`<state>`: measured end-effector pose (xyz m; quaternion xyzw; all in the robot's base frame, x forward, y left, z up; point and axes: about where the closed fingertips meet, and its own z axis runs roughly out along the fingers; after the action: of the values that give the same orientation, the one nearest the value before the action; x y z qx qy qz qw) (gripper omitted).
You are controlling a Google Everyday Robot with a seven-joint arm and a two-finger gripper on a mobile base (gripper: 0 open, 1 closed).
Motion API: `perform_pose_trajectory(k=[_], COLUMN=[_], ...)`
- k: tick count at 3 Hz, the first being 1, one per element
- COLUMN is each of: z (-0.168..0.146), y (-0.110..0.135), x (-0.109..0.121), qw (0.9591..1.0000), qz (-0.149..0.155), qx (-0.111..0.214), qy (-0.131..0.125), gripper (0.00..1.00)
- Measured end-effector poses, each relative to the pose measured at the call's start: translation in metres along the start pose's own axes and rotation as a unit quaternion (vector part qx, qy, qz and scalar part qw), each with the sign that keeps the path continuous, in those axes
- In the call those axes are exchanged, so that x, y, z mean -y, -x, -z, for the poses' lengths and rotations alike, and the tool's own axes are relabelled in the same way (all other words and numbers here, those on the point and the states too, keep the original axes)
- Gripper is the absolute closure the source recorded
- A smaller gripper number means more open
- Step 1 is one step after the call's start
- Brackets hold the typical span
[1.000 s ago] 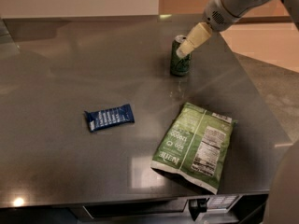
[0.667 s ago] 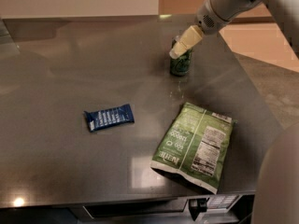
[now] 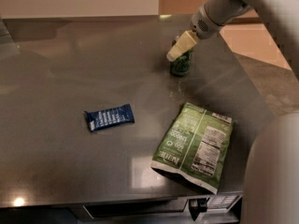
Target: Move green can near rxbar blueberry
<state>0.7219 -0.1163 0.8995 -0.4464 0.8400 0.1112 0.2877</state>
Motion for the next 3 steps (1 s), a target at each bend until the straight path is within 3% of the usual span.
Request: perform_pose_trajectory(k=[2,3], z=[0.005,0.019], y=[0.000,0.010], x=[-0.015,-0.035], qw=[0.9994,0.9985], qz=[-0.001,0.018], qx=[-0.012,0.005], qy=[0.031,0.051], gripper=[0.64,0.86])
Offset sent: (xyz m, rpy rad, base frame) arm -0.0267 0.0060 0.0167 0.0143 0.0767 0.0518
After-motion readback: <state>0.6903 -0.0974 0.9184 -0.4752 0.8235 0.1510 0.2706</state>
